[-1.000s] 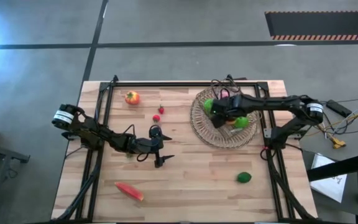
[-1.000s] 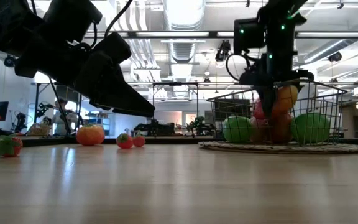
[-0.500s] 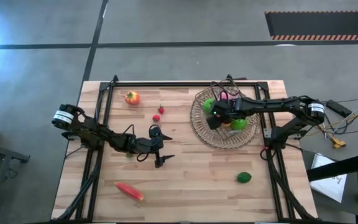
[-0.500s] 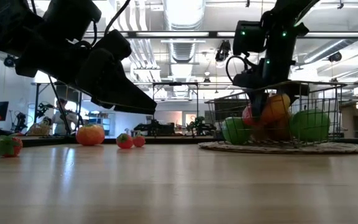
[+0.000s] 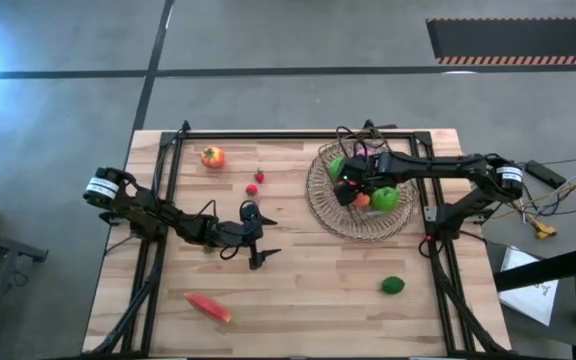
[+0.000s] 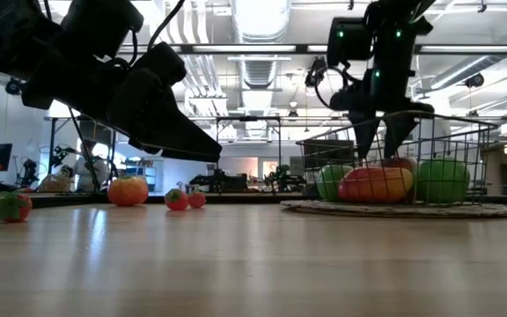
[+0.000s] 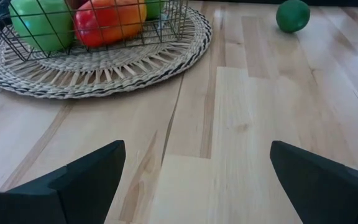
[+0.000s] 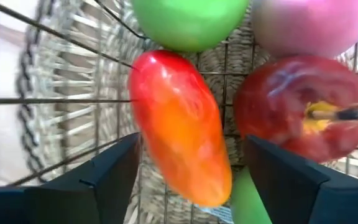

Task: Build produce basket
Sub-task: Put the lime into the gold wire basket

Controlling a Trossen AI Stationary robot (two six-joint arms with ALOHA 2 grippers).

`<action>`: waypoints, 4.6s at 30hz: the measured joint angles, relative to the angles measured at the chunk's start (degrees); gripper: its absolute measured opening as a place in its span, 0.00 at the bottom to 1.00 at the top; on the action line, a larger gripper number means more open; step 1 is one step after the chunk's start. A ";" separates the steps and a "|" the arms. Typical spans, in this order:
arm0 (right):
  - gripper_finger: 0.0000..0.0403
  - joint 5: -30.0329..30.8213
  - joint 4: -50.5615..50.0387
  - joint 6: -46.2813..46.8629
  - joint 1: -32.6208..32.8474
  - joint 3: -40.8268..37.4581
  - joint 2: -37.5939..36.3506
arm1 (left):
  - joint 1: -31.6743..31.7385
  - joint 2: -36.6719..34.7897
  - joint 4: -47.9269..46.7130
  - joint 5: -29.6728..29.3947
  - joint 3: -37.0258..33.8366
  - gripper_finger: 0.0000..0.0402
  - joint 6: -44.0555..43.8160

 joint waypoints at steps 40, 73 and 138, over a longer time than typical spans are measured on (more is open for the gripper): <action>0.39 23.34 -13.95 29.29 66.21 26.40 26.24 | 0.34 -3.01 -14.75 -2.43 0.90 0.96 -1.56; 0.32 20.12 -34.27 61.49 77.07 24.92 29.67 | -7.08 -36.65 -59.72 -8.46 -0.42 0.96 -25.62; 0.73 -5.39 -14.56 7.62 66.95 -7.76 15.22 | -7.02 -5.11 -24.46 -7.61 3.10 0.96 -14.45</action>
